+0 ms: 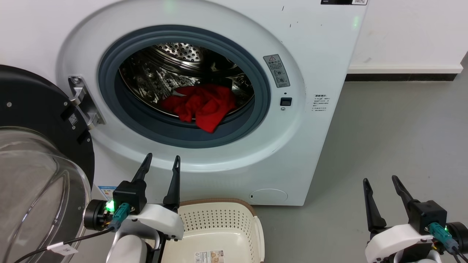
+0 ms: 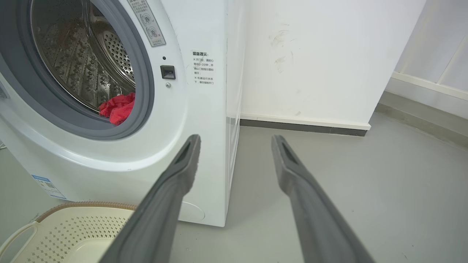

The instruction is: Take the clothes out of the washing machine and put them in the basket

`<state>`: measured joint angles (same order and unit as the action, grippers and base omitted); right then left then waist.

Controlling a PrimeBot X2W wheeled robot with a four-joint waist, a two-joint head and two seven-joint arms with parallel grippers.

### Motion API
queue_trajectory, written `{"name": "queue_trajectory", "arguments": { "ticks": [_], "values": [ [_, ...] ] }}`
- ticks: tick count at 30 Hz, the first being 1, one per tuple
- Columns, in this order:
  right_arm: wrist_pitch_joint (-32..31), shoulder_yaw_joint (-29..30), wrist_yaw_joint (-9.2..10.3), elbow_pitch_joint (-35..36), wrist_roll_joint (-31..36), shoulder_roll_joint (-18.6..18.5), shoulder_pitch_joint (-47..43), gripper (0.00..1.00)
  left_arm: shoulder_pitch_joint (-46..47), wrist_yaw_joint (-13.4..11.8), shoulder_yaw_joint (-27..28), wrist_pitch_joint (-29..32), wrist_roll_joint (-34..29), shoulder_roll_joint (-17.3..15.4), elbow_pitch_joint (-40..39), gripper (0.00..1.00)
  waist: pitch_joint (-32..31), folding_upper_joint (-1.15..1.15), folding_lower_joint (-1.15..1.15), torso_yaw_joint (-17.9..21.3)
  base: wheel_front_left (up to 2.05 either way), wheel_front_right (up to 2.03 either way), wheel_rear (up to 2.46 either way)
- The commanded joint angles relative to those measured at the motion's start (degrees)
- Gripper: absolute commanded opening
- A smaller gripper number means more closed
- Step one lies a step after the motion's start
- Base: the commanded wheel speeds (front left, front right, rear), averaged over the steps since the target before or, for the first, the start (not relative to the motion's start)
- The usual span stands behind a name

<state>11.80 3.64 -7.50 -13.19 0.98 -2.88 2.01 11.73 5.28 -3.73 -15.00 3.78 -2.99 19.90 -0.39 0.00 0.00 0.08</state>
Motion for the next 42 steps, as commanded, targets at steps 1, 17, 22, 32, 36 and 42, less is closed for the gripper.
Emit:
{"name": "queue_trajectory", "arguments": {
  "ticks": [1,17,22,32,36,42],
  "values": [
    [0.0,0.1,0.02,-0.1,-0.4,0.0,-0.5,1.00,0.1,-0.3,-0.1,-0.2,0.3,0.0,0.0,1.00,0.0,0.00,0.00,-0.1,0.00,0.00,0.00],
    [-0.6,-1.5,0.02,2.7,-0.8,0.0,2.1,1.00,6.8,-1.8,0.4,-0.2,0.1,0.1,1.5,1.00,5.9,0.00,0.00,1.1,0.00,0.00,0.00],
    [-0.9,-3.0,0.02,3.9,-1.4,0.0,4.1,1.00,12.3,-2.3,0.7,-0.2,-0.5,0.1,2.7,1.00,10.6,0.00,0.00,2.6,0.00,0.00,0.00],
    [0.2,-5.9,0.03,4.1,-2.4,0.0,9.4,1.00,26.1,-1.7,2.1,-0.2,-1.0,-2.4,10.4,1.00,19.1,0.00,0.00,6.1,0.00,0.00,0.00],
    [1.0,-7.1,0.03,3.2,-3.4,0.0,11.4,1.00,33.3,-1.1,1.8,-0.2,-1.0,-3.9,17.3,1.00,22.2,0.00,0.00,7.6,0.00,0.00,0.00],
    [2.4,-8.9,0.03,1.3,-5.2,0.0,14.0,1.00,43.5,-0.1,1.2,2.4,-0.8,-6.3,27.5,1.00,25.9,0.00,0.00,10.1,0.00,0.00,0.00]
  ]
}}
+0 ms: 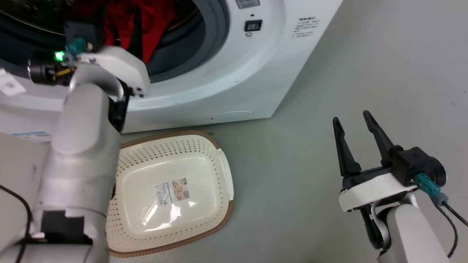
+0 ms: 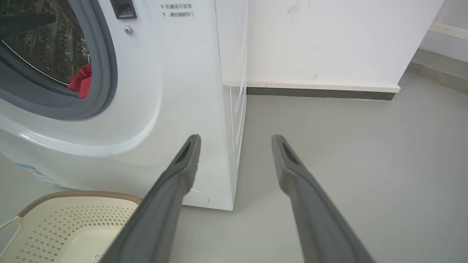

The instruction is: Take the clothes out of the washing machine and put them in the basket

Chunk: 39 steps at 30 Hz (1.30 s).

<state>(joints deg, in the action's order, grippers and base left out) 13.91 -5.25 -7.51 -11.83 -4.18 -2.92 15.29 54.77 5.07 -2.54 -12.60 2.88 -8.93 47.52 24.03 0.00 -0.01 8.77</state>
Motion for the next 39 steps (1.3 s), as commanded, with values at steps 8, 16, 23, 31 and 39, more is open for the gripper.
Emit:
{"name": "queue_trajectory", "arguments": {
  "ticks": [8,16,23,31,39],
  "values": [
    [1.2,-2.3,0.04,-3.3,-2.9,0.1,3.6,1.00,11.6,1.6,-0.4,10.8,1.6,-4.7,11.3,1.00,5.1,0.00,0.01,4.8,0.00,0.00,0.00],
    [1.3,-3.7,0.04,-3.8,-5.2,0.1,5.0,1.00,18.7,2.3,-1.7,24.3,3.2,-7.7,18.6,1.00,7.4,0.00,0.01,6.8,0.00,0.00,0.00],
    [1.3,-4.8,0.03,-3.5,-6.5,0.1,5.6,1.00,21.9,2.4,-2.2,32.8,5.2,-8.1,22.2,1.00,8.8,0.00,0.01,8.0,0.00,0.00,0.00],
    [1.3,-5.3,0.04,-4.1,-7.9,0.1,5.7,1.00,21.8,1.1,-1.2,41.2,7.9,-8.6,24.8,0.00,8.8,0.00,0.01,9.1,0.00,0.00,0.00],
    [1.3,-4.3,0.04,-5.0,-6.9,0.1,4.8,1.00,18.3,-0.7,-2.1,28.1,7.3,-7.9,20.2,0.00,5.5,0.00,0.01,7.6,0.00,0.00,0.00]
  ]
}}
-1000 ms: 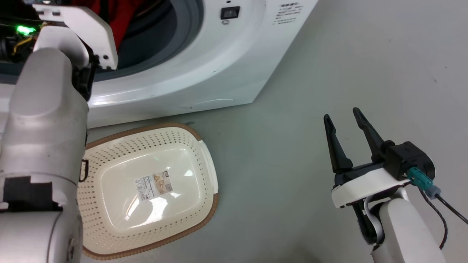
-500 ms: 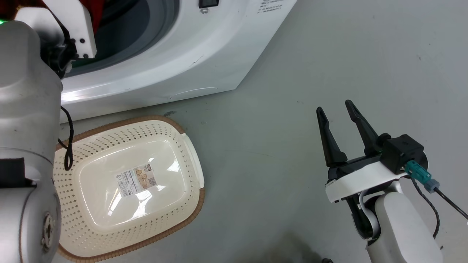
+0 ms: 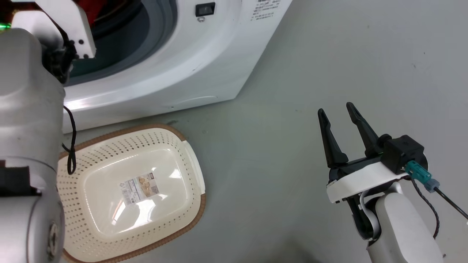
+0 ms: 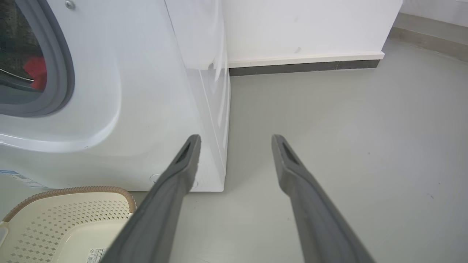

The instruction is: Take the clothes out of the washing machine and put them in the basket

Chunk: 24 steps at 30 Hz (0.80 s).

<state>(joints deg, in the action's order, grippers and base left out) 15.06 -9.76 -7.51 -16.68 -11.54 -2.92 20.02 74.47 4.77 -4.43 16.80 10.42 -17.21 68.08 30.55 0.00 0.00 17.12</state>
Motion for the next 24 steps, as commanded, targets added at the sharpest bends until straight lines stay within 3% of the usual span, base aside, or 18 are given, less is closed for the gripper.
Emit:
{"name": "queue_trajectory", "arguments": {
  "ticks": [1,4,5,10,17,24],
  "values": [
    [0.2,0.2,0.04,-0.2,0.6,0.1,-0.1,1.00,-2.2,-0.5,-0.3,-3.8,-0.3,0.4,-1.1,0.00,-1.7,0.00,0.00,-1.0,0.00,0.00,0.00],
    [0.2,0.6,0.04,-0.5,1.4,0.1,-0.8,1.00,-4.8,-0.9,-1.0,-11.2,-0.7,1.1,-2.6,0.00,-4.1,0.00,0.00,-2.0,0.00,0.00,0.00],
    [0.1,1.1,0.04,-0.8,2.1,0.1,-1.7,1.00,-8.0,-1.3,-1.6,-18.2,-1.0,1.9,-3.5,0.00,-6.8,0.00,0.00,-2.9,0.00,0.00,0.00],
    [0.1,2.1,0.04,-1.7,3.5,0.1,-3.8,1.00,-13.4,-2.0,-1.7,-28.1,-0.3,3.8,-3.5,0.00,-11.8,0.00,0.00,-4.6,0.00,0.00,0.00],
    [0.1,3.5,0.04,-2.8,5.3,0.1,-6.9,1.00,-20.3,-1.7,-1.1,-31.9,1.1,6.0,-6.8,0.00,-17.8,0.00,0.00,-7.0,0.00,0.00,0.00],
    [-0.4,4.5,0.04,-2.6,5.8,0.1,-9.2,1.00,-26.4,-1.3,0.0,-32.1,1.3,7.2,-17.0,0.00,-21.6,0.00,0.00,-9.0,0.00,0.00,0.00]
  ]
}}
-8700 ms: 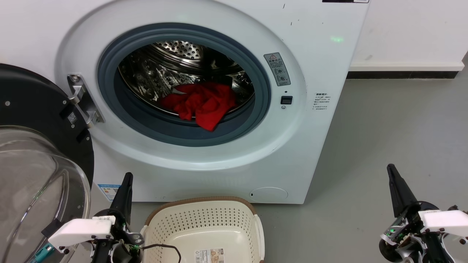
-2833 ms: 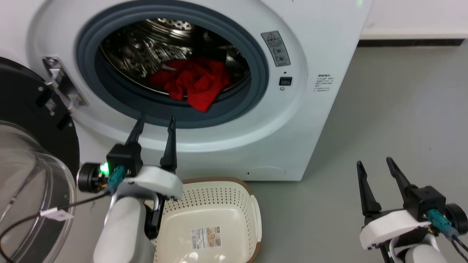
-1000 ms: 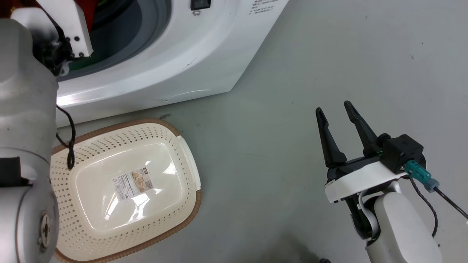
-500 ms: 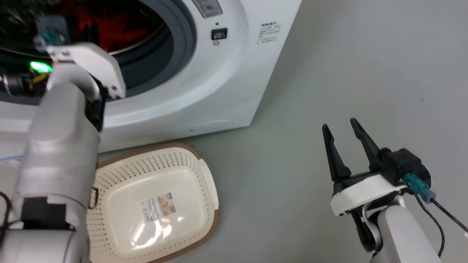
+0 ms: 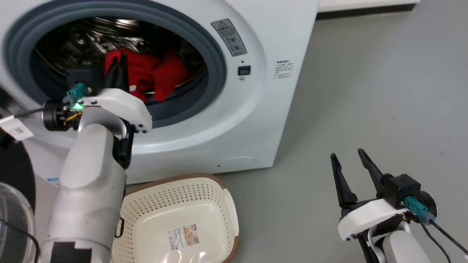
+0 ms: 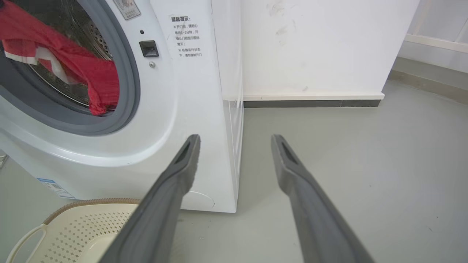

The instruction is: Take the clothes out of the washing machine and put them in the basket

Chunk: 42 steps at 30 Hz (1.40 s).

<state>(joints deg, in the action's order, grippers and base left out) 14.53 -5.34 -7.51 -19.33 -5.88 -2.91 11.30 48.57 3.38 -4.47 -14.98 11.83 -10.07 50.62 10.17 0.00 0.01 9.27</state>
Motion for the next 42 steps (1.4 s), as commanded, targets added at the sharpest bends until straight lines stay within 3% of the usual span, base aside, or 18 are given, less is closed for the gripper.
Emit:
{"name": "queue_trajectory", "arguments": {
  "ticks": [1,17,29,35,42],
  "values": [
    [-0.2,0.1,0.03,0.3,0.2,0.1,-0.8,1.00,-1.3,0.2,0.1,-0.3,-0.1,0.5,-1.2,0.00,-1.8,0.00,-0.01,-1.5,0.00,0.00,0.00],
    [-2.8,1.3,0.04,3.6,0.7,0.1,-5.7,1.00,-16.0,0.7,0.0,-0.2,0.2,4.7,-30.6,0.00,-7.2,0.00,-0.01,-5.6,0.00,0.00,0.00],
    [-4.1,0.9,0.03,5.4,0.1,0.1,-7.5,1.00,-34.2,-3.6,-2.5,3.7,0.7,6.0,-53.7,0.00,-6.9,0.00,-0.01,-7.0,0.00,0.00,0.00],
    [-4.0,1.0,0.03,6.1,0.1,0.1,-5.9,1.00,-42.9,-6.0,-3.2,5.5,2.1,6.3,-51.7,0.00,-4.1,0.00,-0.01,-7.8,0.00,0.00,0.00],
    [-3.8,0.1,0.04,7.0,0.4,0.1,-2.7,1.00,-44.0,-7.5,-4.2,3.8,5.9,6.9,-38.6,0.00,2.3,0.00,-0.01,-8.1,0.00,0.00,0.00]
  ]
}}
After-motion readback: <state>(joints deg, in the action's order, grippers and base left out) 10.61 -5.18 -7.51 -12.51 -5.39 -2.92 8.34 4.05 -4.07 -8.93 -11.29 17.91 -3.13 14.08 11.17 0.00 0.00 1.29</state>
